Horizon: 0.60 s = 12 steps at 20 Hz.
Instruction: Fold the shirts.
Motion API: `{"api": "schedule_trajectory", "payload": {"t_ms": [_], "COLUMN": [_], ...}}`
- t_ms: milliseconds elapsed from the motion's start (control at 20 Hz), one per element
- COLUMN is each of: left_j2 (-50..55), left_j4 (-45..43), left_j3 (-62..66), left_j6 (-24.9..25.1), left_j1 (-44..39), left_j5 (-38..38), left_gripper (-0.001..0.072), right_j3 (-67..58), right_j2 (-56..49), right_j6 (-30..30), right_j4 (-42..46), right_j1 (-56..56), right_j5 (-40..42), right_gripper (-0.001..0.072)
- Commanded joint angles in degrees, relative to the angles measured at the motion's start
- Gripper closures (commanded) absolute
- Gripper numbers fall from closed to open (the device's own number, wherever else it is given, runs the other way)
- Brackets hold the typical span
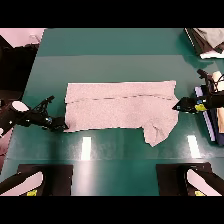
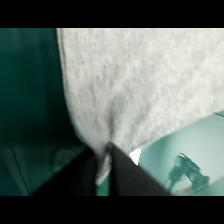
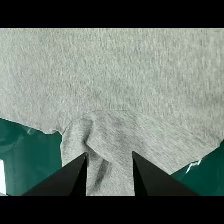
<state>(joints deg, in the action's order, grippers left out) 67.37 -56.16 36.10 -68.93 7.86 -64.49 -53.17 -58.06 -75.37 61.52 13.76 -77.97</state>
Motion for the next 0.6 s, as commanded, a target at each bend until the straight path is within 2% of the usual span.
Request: {"api": "schedule_trajectory", "payload": {"t_ms": [0, 150, 250, 300, 350, 550], "left_j2": [-0.13, -0.57, -0.55, -0.55, -0.55, -0.55], "left_j4": [1.14, 0.72, 1.07, 1.18, 1.36, 1.25], "left_j3": [0.0, 2.84, 5.29, 5.95, 6.05, 5.99], "left_j6": [-0.17, -0.26, -0.26, -0.26, -0.26, -0.04], "left_j1": [-2.58, -2.58, -2.58, -2.58, -2.58, -2.58], "left_j5": [1.64, 0.48, -0.39, -0.72, -0.76, -3.37], "left_gripper": [0.0685, 0.0686, 0.0685, 0.0685, 0.0685, 0.0685], "right_j3": [0.35, 5.79, 12.0, 14.58, 16.79, 21.84], "right_j2": [2.14, 4.5, 5.27, 4.74, 3.63, -1.01], "right_j6": [-0.92, -5.01, -5.79, -5.79, -5.79, -8.02], "right_j4": [4.2, 12.26, 12.76, 11.47, 9.81, 5.38], "right_j1": [0.04, 0.07, 0.04, 0.04, 0.04, 0.04], "right_j5": [-1.97, -2.8, -2.6, -2.54, -2.12, 7.08], "right_gripper": [0.0399, 0.0399, 0.0368, 0.0266, 0.0224, 0.0254]}}
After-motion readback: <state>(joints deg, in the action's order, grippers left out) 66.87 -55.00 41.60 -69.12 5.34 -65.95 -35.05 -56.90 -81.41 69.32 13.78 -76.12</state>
